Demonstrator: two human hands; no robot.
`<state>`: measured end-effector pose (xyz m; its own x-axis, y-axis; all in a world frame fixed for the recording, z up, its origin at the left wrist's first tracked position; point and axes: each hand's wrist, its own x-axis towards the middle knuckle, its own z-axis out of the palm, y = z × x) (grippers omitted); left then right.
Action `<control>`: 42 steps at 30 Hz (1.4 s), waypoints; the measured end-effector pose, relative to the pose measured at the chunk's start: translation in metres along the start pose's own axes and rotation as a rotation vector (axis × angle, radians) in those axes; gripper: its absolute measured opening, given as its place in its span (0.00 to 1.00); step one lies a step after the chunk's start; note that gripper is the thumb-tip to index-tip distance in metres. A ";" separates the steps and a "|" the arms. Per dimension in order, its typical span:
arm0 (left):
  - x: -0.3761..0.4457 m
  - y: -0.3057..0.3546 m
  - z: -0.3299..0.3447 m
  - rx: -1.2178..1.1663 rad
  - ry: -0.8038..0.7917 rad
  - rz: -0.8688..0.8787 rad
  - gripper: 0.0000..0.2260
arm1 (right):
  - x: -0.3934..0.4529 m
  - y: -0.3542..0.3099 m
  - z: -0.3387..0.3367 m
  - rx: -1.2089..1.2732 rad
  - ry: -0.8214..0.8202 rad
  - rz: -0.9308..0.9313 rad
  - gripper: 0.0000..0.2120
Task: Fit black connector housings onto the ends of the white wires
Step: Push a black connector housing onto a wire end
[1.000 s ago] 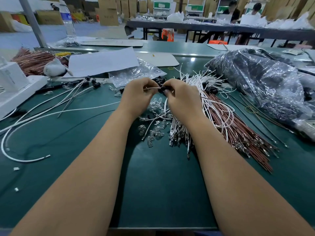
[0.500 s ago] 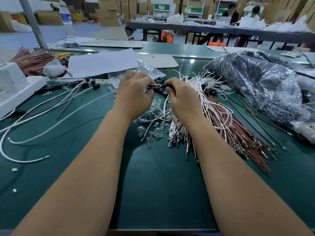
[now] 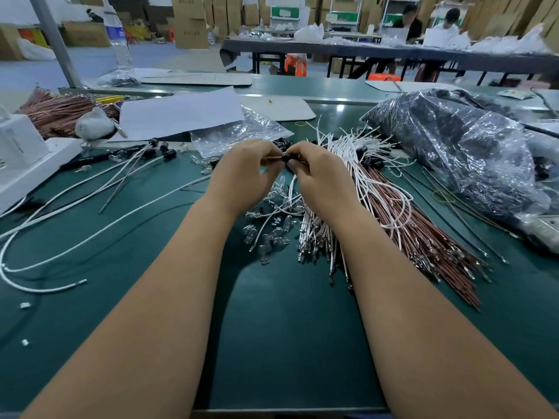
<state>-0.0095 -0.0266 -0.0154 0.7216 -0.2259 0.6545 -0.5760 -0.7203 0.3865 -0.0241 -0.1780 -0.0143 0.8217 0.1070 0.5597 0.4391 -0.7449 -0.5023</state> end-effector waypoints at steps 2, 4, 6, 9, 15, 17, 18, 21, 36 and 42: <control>0.001 0.001 0.001 -0.044 0.026 -0.029 0.05 | -0.001 -0.001 0.000 0.051 0.017 0.018 0.09; 0.000 -0.001 0.002 -0.081 0.048 -0.072 0.04 | -0.001 0.000 -0.001 0.098 0.052 0.062 0.11; -0.001 -0.005 0.002 -0.121 0.063 -0.131 0.04 | -0.001 0.002 -0.001 0.132 0.068 0.113 0.09; -0.002 -0.006 0.002 -0.143 0.058 -0.160 0.04 | 0.000 0.003 -0.004 0.215 0.073 0.191 0.06; -0.002 -0.004 0.000 -0.164 0.055 -0.136 0.04 | 0.002 0.000 -0.011 0.444 0.092 0.339 0.05; -0.002 -0.004 0.000 -0.169 0.055 -0.131 0.04 | 0.002 0.001 -0.012 0.450 0.088 0.334 0.05; -0.002 -0.004 0.001 -0.172 0.056 -0.130 0.04 | 0.003 0.001 -0.012 0.447 0.088 0.328 0.04; -0.001 -0.006 0.001 -0.174 0.054 -0.127 0.04 | 0.002 0.000 -0.013 0.463 0.096 0.322 0.03; -0.003 -0.003 0.008 -0.186 -0.025 -0.117 0.03 | 0.003 0.000 -0.012 0.482 0.134 0.309 0.03; -0.003 0.003 0.008 -0.188 -0.033 -0.091 0.03 | 0.004 0.002 -0.010 0.462 0.138 0.282 0.07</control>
<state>-0.0106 -0.0334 -0.0211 0.7845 -0.1888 0.5907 -0.5669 -0.6044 0.5597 -0.0242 -0.1855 -0.0063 0.8890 -0.1651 0.4271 0.3479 -0.3628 -0.8644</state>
